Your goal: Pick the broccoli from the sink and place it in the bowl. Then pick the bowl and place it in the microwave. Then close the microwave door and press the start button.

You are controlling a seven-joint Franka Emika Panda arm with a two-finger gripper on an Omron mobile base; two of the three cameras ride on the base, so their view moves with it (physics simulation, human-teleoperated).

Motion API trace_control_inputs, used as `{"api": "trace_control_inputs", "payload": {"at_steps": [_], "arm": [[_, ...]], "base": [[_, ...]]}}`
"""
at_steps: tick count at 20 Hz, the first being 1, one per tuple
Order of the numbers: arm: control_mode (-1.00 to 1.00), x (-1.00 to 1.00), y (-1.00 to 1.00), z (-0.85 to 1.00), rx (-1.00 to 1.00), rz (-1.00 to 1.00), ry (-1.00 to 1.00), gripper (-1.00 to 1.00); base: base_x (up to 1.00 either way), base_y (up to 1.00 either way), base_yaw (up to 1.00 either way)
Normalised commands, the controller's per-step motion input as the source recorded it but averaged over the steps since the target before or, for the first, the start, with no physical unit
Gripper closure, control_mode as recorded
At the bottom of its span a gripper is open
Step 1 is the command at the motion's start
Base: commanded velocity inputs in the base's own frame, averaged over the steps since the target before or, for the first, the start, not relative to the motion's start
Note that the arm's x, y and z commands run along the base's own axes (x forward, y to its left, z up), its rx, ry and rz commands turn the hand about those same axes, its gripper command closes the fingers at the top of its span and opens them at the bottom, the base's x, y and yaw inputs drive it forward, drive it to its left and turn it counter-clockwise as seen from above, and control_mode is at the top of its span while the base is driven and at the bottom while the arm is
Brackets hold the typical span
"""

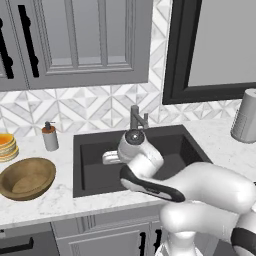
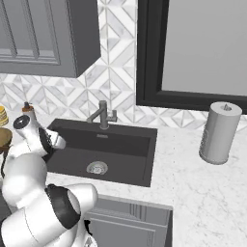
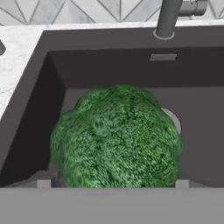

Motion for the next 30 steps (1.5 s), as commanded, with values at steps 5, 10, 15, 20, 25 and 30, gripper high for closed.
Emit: {"api": "trace_control_inputs", "payload": {"at_steps": [5, 10, 15, 20, 25, 30], "arm": [[-1.00, -0.60, 0.51, 1.00, -0.06, 0.01, 0.14, 1.00], [-1.00, -0.56, 0.83, 0.51, -0.05, 0.10, 0.09, 1.00], [-1.00, -0.26, 0.95, 0.06, -0.03, 0.13, 0.09, 1.00], [-1.00, 0.00, 0.74, 0.03, 0.00, 0.05, 0.13, 1.00], [-1.00, 0.03, 0.62, -0.02, 0.00, 0.01, 0.11, 1.00], [-1.00, 0.08, 0.40, -0.18, -0.01, 0.00, 0.02, 1.00]], "base": [[0.00, 0.00, 0.00], [0.00, 0.00, 0.00], [0.00, 0.00, 0.00], [0.00, 0.00, 0.00], [0.00, 0.00, 0.00], [0.00, 0.00, 0.00]]}}
